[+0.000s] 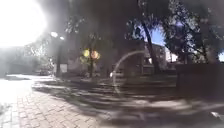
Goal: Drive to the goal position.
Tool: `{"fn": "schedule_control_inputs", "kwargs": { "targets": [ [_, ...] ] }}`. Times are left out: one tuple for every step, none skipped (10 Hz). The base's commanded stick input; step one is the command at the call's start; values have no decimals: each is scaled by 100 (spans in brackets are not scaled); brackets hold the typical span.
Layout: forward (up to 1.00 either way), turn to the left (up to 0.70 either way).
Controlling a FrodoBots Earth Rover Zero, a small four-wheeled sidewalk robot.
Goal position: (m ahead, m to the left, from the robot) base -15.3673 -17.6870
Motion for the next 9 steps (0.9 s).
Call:
{"fn": "schedule_control_inputs", "kwargs": {
  "targets": [
    [0, 70],
    [0, 70],
    [0, 70],
    [0, 70],
    [0, 70],
    [0, 70],
    [0, 70],
    [0, 70],
    [0, 70]
  ]
}}
